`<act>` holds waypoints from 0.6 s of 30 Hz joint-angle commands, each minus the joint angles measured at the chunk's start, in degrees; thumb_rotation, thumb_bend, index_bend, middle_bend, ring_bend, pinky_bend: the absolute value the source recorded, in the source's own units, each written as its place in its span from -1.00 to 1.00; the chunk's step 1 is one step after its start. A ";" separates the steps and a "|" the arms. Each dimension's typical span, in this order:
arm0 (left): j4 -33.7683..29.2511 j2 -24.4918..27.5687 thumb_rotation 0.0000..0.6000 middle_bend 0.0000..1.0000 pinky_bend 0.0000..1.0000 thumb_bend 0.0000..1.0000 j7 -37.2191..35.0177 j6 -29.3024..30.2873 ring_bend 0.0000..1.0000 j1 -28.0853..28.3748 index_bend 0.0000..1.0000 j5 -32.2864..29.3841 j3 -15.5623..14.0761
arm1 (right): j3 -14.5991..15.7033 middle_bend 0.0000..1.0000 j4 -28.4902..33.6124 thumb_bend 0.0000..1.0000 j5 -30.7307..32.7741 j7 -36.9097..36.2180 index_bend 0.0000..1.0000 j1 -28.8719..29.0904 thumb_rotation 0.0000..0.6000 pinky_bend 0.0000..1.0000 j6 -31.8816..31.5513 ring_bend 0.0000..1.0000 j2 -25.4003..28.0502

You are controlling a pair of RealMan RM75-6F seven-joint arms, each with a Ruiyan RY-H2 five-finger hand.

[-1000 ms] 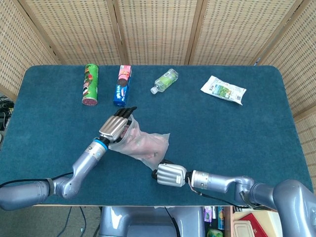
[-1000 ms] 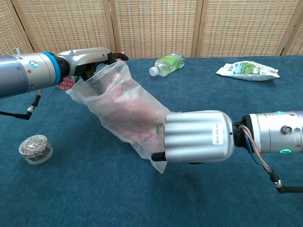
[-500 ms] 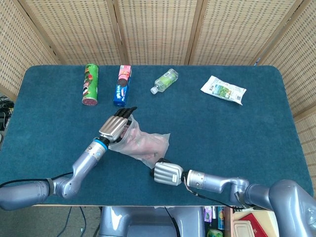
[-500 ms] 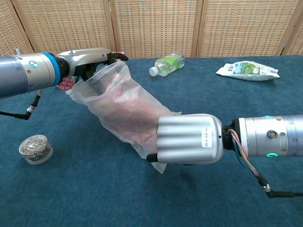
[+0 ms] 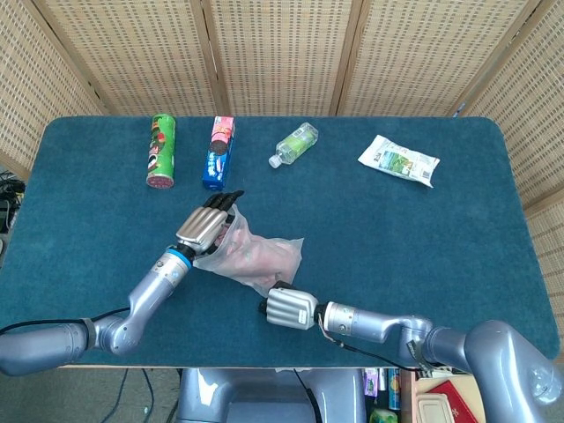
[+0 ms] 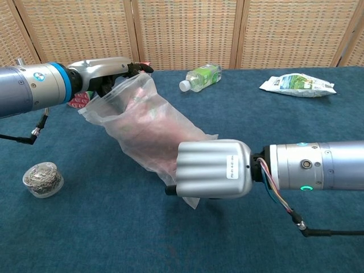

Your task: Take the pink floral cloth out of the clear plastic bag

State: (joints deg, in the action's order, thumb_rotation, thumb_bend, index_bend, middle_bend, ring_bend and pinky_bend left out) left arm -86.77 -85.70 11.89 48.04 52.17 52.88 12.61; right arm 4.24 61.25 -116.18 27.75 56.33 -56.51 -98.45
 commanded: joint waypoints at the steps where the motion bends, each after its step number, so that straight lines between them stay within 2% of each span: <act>1: 0.21 -0.08 1.00 -1.00 -1.00 -0.21 -0.55 -0.42 -1.00 -0.04 0.32 -0.03 0.01 | 0.14 0.87 -0.67 -0.38 0.17 -0.13 -0.22 0.40 1.00 1.00 0.24 0.72 -0.68; 10: 0.66 -0.26 1.00 -1.00 -1.00 -0.21 -1.58 -0.78 -1.00 -0.12 0.32 0.51 -0.02 | 0.15 0.86 -3.07 -0.34 1.29 -0.67 -0.22 1.32 1.00 1.00 0.90 0.72 -2.92; 14: 0.70 -0.16 1.00 -1.00 -1.00 -0.21 -1.84 -0.80 -1.00 -0.19 0.32 0.79 -0.05 | 0.26 0.86 -3.82 -0.33 1.74 -0.93 -0.08 1.63 1.00 1.00 0.92 0.72 -3.40; 18: 0.89 -0.11 1.00 -1.00 -1.00 -0.21 -2.09 -0.93 -1.00 -0.23 0.32 0.98 -0.10 | 0.52 0.86 -4.14 -0.30 1.95 -0.98 -0.04 1.81 1.00 1.00 0.77 0.72 -3.63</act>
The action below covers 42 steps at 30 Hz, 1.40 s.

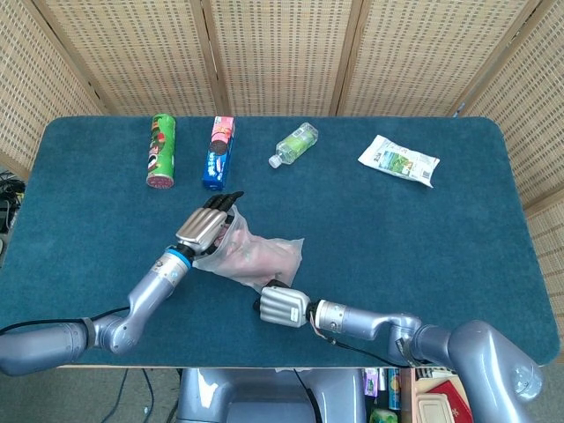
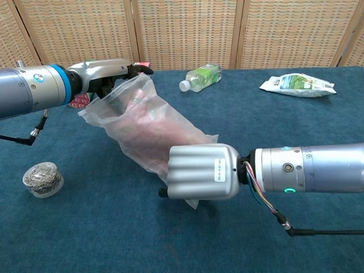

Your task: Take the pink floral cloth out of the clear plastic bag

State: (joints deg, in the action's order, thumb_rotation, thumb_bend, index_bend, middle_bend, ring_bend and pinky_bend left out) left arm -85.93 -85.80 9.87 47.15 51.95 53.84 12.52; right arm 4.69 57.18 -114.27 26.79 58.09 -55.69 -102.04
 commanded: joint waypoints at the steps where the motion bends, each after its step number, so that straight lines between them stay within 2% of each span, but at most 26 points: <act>1: 0.12 -0.02 1.00 -1.00 -1.00 -0.22 -0.17 -0.07 -1.00 -0.02 0.32 0.04 0.01 | 0.13 0.86 -0.13 -0.30 0.09 -0.03 -0.02 0.09 1.00 1.00 -0.06 0.72 -0.08; 12: 0.35 0.00 1.00 -1.00 -1.00 -0.21 -0.51 -0.25 -1.00 -0.12 0.32 0.23 -0.12 | 0.58 0.86 -0.80 -0.20 0.93 0.12 -0.01 0.32 1.00 1.00 -0.18 0.72 -0.69; 16: 0.25 0.00 1.00 -1.00 -1.00 -0.21 -0.48 -0.20 -1.00 -0.11 0.32 0.29 -0.13 | 0.65 0.86 -0.96 -0.16 1.14 0.10 0.07 0.43 1.00 1.00 -0.28 0.72 -0.84; 22: 0.28 -0.03 1.00 -1.00 -1.00 -0.21 -0.50 -0.17 -1.00 -0.11 0.32 0.13 -0.07 | 0.82 0.86 -1.35 0.09 1.30 -0.06 0.14 0.56 1.00 1.00 -0.52 0.72 -1.17; 27: 0.60 -0.03 1.00 -1.00 -1.00 -0.21 -0.77 -0.42 -1.00 -0.19 0.32 -0.07 -0.12 | 1.07 0.86 -1.99 0.21 1.41 -0.39 0.22 0.70 1.00 1.00 -0.60 0.72 -1.74; 30: 0.65 0.01 1.00 -1.00 -1.00 -0.21 -0.92 -0.50 -1.00 -0.21 0.32 -0.08 -0.09 | 1.15 0.86 -2.30 0.27 1.44 -0.64 0.36 0.74 1.00 1.00 -0.82 0.72 -1.98; 34: 0.66 0.14 1.00 -1.00 -1.00 -0.21 -1.00 -0.56 -1.00 -0.22 0.32 0.03 -0.08 | 1.20 0.86 -2.60 0.49 1.54 -1.01 0.53 0.74 1.00 1.00 -1.25 0.72 -2.20; 38: 0.67 0.30 1.00 -1.00 -1.00 -0.21 -1.05 -0.44 -1.00 -0.29 0.32 0.09 -0.04 | 1.33 0.86 -2.73 0.69 1.57 -1.24 0.57 0.68 1.00 1.00 -1.72 0.72 -2.18; 42: 0.80 0.48 1.00 -1.00 -1.00 -0.20 -1.10 -0.30 -1.00 -0.36 0.32 0.00 0.06 | 1.32 0.87 -2.65 0.75 1.65 -1.33 0.60 0.56 1.00 1.00 -2.33 0.72 -1.94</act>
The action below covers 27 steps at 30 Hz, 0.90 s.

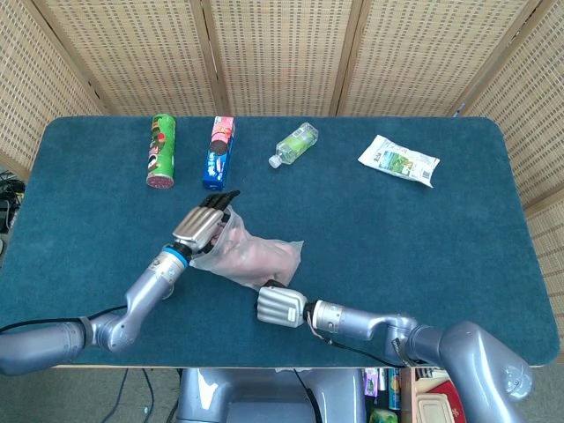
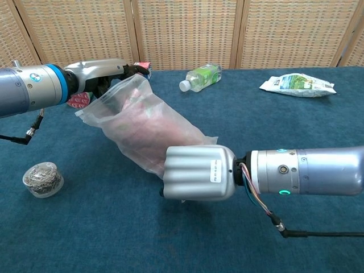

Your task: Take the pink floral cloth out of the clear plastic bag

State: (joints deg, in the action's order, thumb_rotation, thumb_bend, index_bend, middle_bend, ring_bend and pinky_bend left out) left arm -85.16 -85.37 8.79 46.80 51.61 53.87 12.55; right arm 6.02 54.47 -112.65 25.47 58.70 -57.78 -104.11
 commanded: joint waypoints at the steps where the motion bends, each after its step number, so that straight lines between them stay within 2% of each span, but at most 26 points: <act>1: 0.06 0.09 1.00 -1.00 -1.00 -0.19 -0.05 0.13 -1.00 -0.07 0.32 -0.05 0.06 | -0.04 0.88 0.15 0.76 0.00 0.05 0.60 -0.08 1.00 1.00 -0.52 0.72 0.30; 7: 0.05 1.93 1.00 -1.00 -1.00 -0.17 -0.76 1.53 -1.00 -0.78 0.32 0.09 1.13 | 0.34 0.88 2.69 0.77 -0.73 2.06 0.62 -0.17 1.00 1.00 -2.08 0.72 4.99; 13: -1.56 6.74 1.00 -1.00 -1.00 -0.17 -2.66 2.96 -1.00 -2.73 0.32 0.07 2.31 | 0.46 0.88 8.08 0.77 -0.10 5.05 0.62 -1.04 1.00 1.00 -2.40 0.72 13.44; 19: -2.07 11.99 1.00 -1.00 -1.00 -0.17 -5.15 4.73 -1.00 -5.38 0.32 0.53 3.30 | 0.60 0.88 10.93 0.77 1.19 6.94 0.62 -2.92 1.00 1.00 -2.85 0.72 19.53; 27: 0.43 17.54 1.00 -1.00 -1.00 -0.17 -7.91 5.38 -1.00 -9.35 0.32 0.64 2.48 | 1.77 0.89 10.24 0.79 2.62 7.26 0.62 -6.43 1.00 1.00 -4.19 0.73 23.64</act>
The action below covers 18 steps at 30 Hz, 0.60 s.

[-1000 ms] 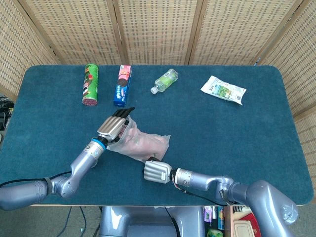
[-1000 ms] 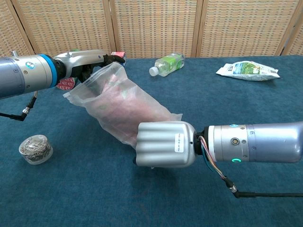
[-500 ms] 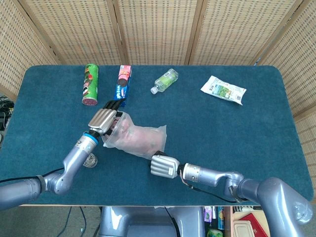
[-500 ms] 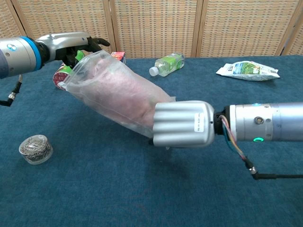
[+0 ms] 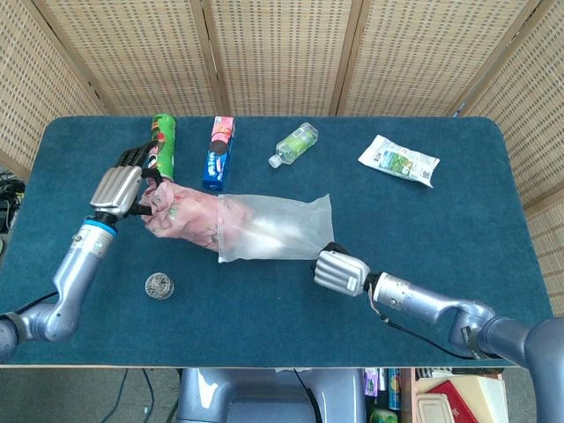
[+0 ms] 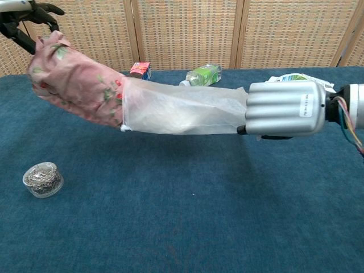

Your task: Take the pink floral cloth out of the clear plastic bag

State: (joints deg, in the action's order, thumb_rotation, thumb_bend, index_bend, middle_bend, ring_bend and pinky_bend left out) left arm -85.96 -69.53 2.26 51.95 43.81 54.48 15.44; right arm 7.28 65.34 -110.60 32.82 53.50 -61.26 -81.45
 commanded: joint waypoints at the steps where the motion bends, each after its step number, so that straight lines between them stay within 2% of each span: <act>1: 1.75 2.27 1.00 -1.00 -1.00 -0.17 -1.94 0.25 -1.00 -2.17 0.32 -0.01 -0.60 | 0.65 0.89 -0.99 0.79 0.77 -0.19 0.62 -1.72 1.00 1.00 -0.95 0.73 1.28; 6: 6.23 4.43 1.00 -1.00 -1.00 -0.17 -7.50 -0.72 -1.00 -5.97 0.32 1.19 -1.96 | 1.46 0.89 -4.02 0.80 1.83 -1.64 0.63 -4.79 1.00 1.00 -2.68 0.73 2.10; 9: 9.16 4.40 1.00 -1.00 -1.00 -0.17 -12.24 -2.18 -1.00 -7.70 0.32 2.74 -2.47 | 1.71 0.89 -6.19 0.79 2.07 -2.62 0.63 -6.24 1.00 1.00 -3.59 0.73 1.84; 14: 11.86 3.21 1.00 -1.00 -1.00 -0.17 -15.97 -2.86 -1.00 -8.77 0.30 5.86 -3.11 | 1.48 0.88 -7.58 0.79 2.20 -3.33 0.62 -7.38 1.00 1.00 -4.47 0.73 1.30; 15: 11.98 3.05 1.00 -1.00 -1.00 -0.17 -16.77 -2.81 -1.00 -8.92 0.12 6.97 -3.25 | 1.44 0.86 -7.66 0.79 1.95 -3.23 0.62 -7.52 1.00 1.00 -4.84 0.73 1.23; 16: 11.91 3.14 1.00 -1.00 -1.00 -0.20 -17.25 -2.93 -1.00 -9.03 -0.26 7.65 -3.39 | 1.37 0.81 -7.71 0.78 1.85 -3.10 0.59 -7.64 1.00 1.00 -5.07 0.73 1.24; 17: 11.75 3.39 1.00 -1.00 -1.00 -0.26 -17.46 -3.20 -1.00 -9.10 -0.52 8.13 -3.55 | 1.16 0.70 -7.71 0.61 2.00 -2.88 0.44 -7.85 1.00 0.95 -5.27 0.69 1.24; 18: 11.19 4.09 1.00 -1.00 -1.00 -0.40 -17.18 -3.12 -1.00 -9.26 -0.87 8.77 -3.75 | -0.07 0.56 -7.61 0.38 3.89 -1.24 0.26 -9.00 1.00 0.83 -5.42 0.61 1.19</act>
State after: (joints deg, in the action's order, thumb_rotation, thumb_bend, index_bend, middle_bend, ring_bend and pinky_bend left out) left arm -74.40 -66.00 -14.69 49.02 34.94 62.38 12.07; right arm 8.33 57.69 -108.41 30.06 45.58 -66.48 -80.20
